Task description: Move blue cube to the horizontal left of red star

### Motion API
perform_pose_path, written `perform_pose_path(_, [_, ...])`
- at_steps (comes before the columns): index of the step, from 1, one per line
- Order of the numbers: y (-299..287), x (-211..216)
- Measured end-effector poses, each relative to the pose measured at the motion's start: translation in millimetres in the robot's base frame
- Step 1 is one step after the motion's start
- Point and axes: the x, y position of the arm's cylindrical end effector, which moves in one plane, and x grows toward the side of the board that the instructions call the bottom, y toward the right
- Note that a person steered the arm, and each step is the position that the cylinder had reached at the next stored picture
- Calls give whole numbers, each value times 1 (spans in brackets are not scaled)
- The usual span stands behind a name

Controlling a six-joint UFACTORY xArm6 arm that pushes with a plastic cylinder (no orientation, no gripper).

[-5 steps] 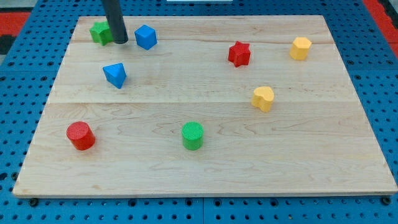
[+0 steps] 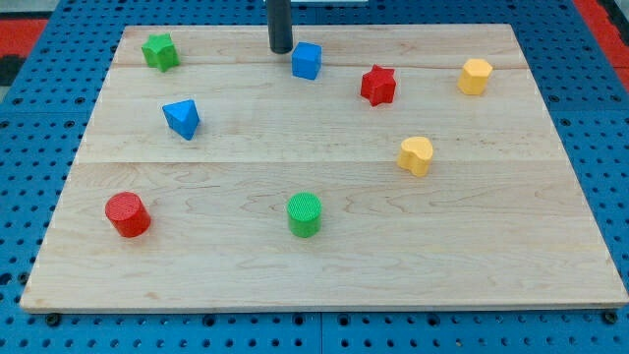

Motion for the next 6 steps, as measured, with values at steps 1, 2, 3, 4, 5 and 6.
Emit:
perform_pose_path(1, [38, -11])
perform_pose_path(2, [94, -8])
perform_pose_path(3, [64, 20])
perform_pose_path(4, [36, 26])
perform_pose_path(5, [32, 56])
perform_pose_path(6, [20, 94])
